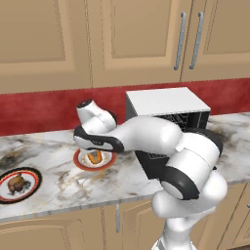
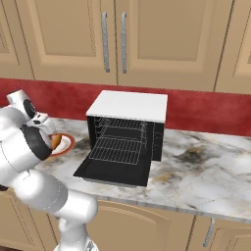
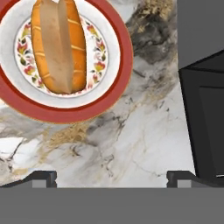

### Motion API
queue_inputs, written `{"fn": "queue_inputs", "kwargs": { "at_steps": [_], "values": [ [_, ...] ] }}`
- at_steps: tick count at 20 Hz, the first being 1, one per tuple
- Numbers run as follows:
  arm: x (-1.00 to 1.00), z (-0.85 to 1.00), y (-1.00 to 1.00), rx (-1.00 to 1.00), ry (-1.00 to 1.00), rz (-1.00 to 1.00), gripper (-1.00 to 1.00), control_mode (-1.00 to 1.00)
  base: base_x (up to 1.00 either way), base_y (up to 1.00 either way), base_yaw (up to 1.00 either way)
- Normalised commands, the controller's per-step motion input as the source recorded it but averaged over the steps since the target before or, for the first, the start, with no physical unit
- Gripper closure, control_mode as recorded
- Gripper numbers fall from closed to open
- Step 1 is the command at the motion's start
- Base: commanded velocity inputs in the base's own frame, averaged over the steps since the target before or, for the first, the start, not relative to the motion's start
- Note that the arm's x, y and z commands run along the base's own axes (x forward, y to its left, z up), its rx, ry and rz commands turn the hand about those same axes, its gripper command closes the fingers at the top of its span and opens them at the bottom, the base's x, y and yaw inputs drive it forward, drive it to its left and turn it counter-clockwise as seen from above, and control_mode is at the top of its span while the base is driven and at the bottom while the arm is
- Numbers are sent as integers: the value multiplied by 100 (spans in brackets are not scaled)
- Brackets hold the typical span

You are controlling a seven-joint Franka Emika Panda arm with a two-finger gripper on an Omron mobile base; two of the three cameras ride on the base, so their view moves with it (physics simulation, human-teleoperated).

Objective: Open the toaster oven door. Place the hotdog bun on the bottom rack in the toaster oven and place the chicken drumstick on the top rack.

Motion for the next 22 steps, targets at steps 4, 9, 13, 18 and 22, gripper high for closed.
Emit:
{"fn": "queue_inputs", "kwargs": {
  "at_steps": [4, 9, 13, 18, 22],
  "values": [
    [21, -25, 7, 0, 0, 0, -100, -100, 0, 0, 0],
    [25, -25, 0, 0, 0, 0, -100, -100, 0, 0, 0],
    [24, -18, 4, 0, 0, 0, -100, -100, 0, 0, 0],
    [21, -16, 10, 0, 0, 0, -100, -100, 0, 0, 0],
    [16, -15, 11, 0, 0, 0, -100, -100, 0, 0, 0]
  ]
}}
